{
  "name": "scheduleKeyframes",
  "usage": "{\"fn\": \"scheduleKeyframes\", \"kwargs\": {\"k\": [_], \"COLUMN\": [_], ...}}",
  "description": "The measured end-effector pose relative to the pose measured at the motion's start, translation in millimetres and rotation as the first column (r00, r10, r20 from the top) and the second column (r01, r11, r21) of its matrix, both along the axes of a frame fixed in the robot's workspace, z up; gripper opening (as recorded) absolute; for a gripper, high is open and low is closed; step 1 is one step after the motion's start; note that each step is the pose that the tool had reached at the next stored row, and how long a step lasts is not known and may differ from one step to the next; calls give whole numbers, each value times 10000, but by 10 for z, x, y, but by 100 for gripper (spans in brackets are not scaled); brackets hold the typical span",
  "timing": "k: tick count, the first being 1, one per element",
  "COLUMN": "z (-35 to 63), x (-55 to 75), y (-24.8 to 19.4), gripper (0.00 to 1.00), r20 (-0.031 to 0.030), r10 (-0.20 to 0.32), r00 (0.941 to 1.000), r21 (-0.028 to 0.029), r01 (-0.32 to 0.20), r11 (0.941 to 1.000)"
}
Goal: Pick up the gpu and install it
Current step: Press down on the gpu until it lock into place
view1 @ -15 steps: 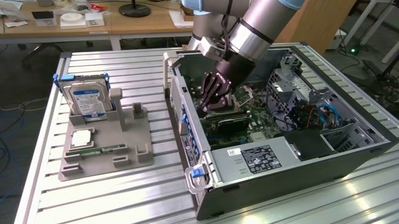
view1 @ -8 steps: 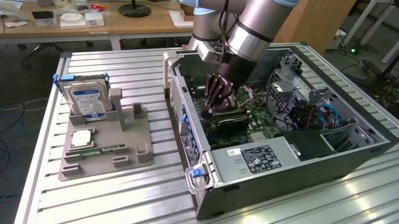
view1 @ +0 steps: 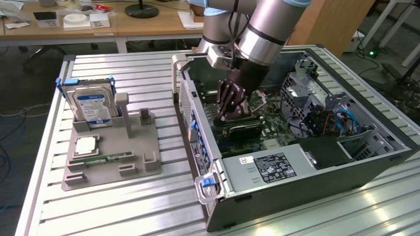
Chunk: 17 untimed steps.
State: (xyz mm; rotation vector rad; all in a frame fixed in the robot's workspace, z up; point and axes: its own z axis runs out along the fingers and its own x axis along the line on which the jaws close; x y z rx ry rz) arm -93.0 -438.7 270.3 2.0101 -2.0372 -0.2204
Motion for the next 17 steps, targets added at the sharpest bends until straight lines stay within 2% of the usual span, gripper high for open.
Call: {"fn": "scheduleKeyframes", "kwargs": {"k": [2, 4, 7, 11, 17], "z": [-1, -2, -6, -10, -26], "x": [-24, -42, -53, -70, -132], "y": [-9, -20, -47, -112, -144], "gripper": [11, 11, 11, 11, 11], "r20": [9, 10, 11, 11, 11], "r10": [1, 0, 2, -2, 4], "r00": [10000, 10000, 10000, 10000, 10000], "r21": [-10, -46, -130, -238, -391], "r01": [-1, 0, -2, 2, -4], "r11": [10000, 10000, 9999, 9997, 9992]}}
